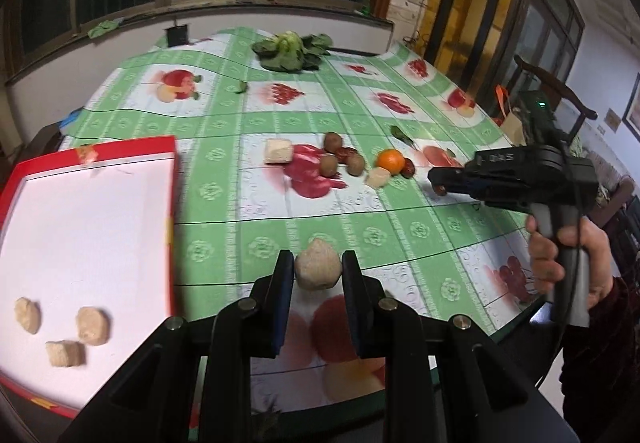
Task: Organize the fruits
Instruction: 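Carry the cake and red date over the white tray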
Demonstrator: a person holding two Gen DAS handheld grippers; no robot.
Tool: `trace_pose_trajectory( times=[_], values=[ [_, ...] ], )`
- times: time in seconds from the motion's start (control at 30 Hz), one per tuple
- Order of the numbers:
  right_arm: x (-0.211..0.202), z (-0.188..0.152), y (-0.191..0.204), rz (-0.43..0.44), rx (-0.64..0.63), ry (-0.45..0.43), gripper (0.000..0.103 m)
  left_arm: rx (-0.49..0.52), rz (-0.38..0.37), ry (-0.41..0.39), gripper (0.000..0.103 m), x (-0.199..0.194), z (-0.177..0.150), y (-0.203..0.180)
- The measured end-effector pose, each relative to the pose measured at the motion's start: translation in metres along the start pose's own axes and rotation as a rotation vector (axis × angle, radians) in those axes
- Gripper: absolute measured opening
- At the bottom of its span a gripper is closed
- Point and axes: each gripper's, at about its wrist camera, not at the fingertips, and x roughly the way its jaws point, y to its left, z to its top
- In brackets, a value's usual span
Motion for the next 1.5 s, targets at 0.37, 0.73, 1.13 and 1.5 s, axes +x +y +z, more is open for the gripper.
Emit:
trace_pose_trajectory(
  times=[0.37, 0.73, 1.13, 1.5],
  values=[
    [0.028, -0.049, 0.115, 0.318, -0.146, 0.121, 0.018, -0.105, 0.112, -0.099, 0.023, -0.05, -0.012, 0.059],
    [0.044, -0.096, 0.197, 0.356, -0.339, 0.09, 0.018, -0.144, 0.294, -0.145, 0.023, -0.071, -0.026, 0.1],
    [0.066, -0.129, 0.215, 0.358, -0.418, 0.154, 0.018, -0.138, 0.387, -0.146, 0.023, -0.069, -0.035, 0.114],
    [0.074, -0.136, 0.22, 0.336, -0.436, 0.168, 0.018, -0.134, 0.424, -0.144, 0.023, -0.066, -0.037, 0.118]
  ],
)
